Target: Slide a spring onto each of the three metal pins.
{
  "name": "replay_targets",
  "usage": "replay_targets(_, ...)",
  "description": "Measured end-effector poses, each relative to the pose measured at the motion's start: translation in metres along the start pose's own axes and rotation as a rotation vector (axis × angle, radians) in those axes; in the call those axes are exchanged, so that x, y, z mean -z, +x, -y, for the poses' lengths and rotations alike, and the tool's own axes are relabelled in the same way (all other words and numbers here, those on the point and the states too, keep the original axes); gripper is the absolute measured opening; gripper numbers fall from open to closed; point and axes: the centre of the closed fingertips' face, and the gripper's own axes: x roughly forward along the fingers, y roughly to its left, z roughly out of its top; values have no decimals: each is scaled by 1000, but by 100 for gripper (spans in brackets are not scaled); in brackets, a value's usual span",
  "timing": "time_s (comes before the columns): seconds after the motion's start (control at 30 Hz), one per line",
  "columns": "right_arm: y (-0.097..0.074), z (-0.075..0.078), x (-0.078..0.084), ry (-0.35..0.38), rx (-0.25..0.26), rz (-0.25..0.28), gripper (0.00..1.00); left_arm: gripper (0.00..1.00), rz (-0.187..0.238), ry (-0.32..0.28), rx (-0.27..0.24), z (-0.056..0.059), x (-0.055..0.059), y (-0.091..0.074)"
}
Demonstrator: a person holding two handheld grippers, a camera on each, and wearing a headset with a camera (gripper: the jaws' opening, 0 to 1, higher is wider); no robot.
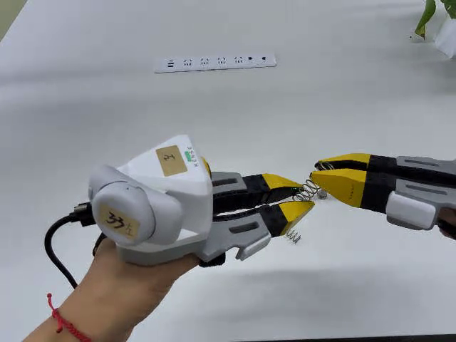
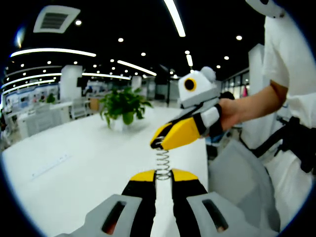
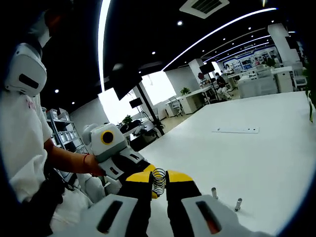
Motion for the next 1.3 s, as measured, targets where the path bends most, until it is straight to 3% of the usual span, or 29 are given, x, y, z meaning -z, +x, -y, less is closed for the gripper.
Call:
replay_targets(0.47,2,-7,-2,-107,-8,-52,11,11,1,-6,8,1,-1,2)
replay_targets(1.3,5,-12,-3,-145,-22,-62,11,11,-19,-16,21,2,4,4)
